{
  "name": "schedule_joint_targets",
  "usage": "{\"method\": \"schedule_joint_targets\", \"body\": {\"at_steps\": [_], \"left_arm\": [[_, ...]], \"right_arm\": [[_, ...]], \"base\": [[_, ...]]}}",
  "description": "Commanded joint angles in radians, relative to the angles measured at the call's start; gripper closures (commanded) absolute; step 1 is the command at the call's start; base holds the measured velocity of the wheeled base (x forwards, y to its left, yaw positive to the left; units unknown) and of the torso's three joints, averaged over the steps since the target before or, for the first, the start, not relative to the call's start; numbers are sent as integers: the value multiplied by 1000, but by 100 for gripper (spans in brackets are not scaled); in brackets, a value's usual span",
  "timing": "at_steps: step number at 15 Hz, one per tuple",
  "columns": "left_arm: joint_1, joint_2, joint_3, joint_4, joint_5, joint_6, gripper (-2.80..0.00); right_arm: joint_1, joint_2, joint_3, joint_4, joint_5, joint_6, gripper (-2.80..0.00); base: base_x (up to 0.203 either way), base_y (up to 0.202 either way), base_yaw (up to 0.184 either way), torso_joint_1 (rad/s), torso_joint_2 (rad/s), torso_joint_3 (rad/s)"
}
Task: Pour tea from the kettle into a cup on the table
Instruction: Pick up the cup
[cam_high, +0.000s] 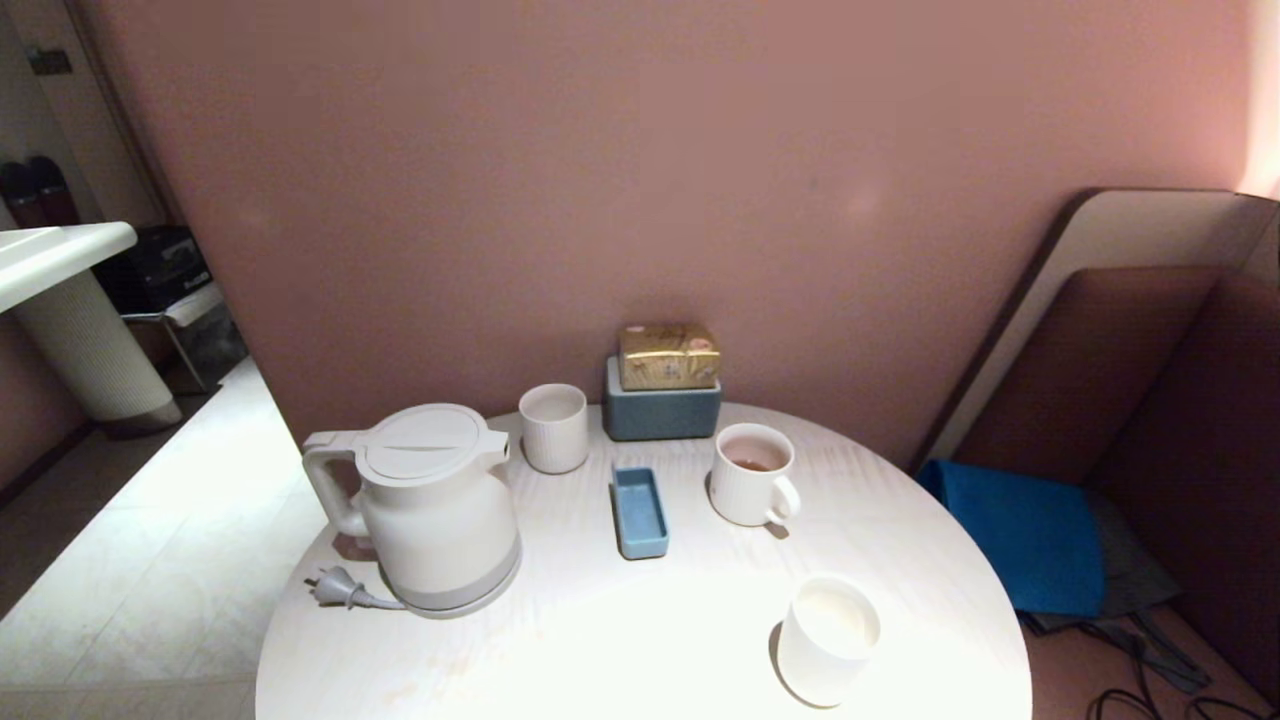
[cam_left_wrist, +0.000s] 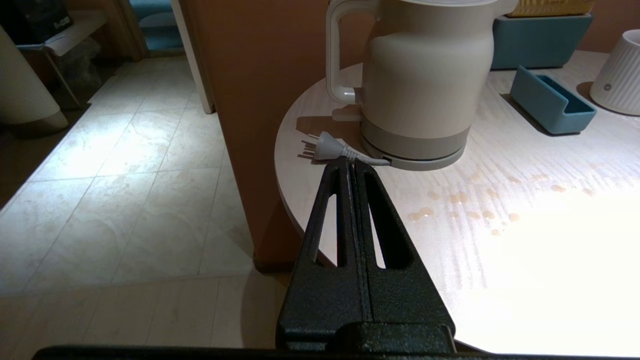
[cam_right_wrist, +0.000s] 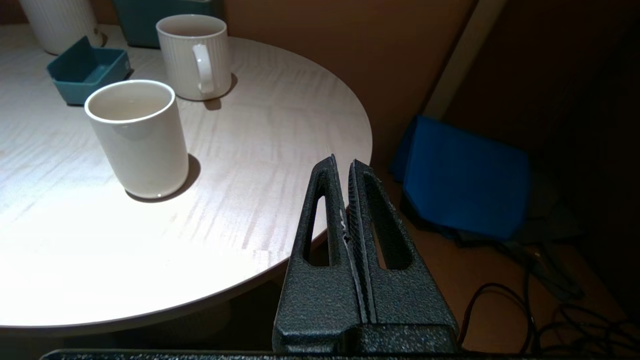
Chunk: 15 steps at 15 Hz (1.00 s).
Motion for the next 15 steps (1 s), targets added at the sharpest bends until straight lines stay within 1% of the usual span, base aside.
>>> {"method": "schedule_joint_targets", "body": {"at_steps": [1,2,4,5,7,9,11,15], "left_arm": [[0,2,0,1,0,0,0],[0,2,0,1,0,0,0],[0,2,0,1,0,0,0],[0,2,0,1,0,0,0],[0,2,0,0,0,0,0],[0,2,0,0,0,0,0],[0,2,0,1,0,0,0],[0,2,0,0,0,0,0]], "right_arm": [[1,1,0,0,1,-5,0],[1,1,0,0,0,-3,0],[-1,1,-3,-17,-31,-2,0],[0,1,-13,-24,-34,-3,0],[0,12,-106,2,-35,1,0],[0,89,-198,48,-28,3,0],[1,182,-253,54,-16,13,0],[1,284,-281,2,8,18,0]], "base": [[0,0,0,0,0,0],[0,0,0,0,0,0],[0,0,0,0,0,0],[0,0,0,0,0,0],[0,0,0,0,0,0],[0,0,0,0,0,0],[0,0,0,0,0,0],[0,0,0,0,0,0]]}}
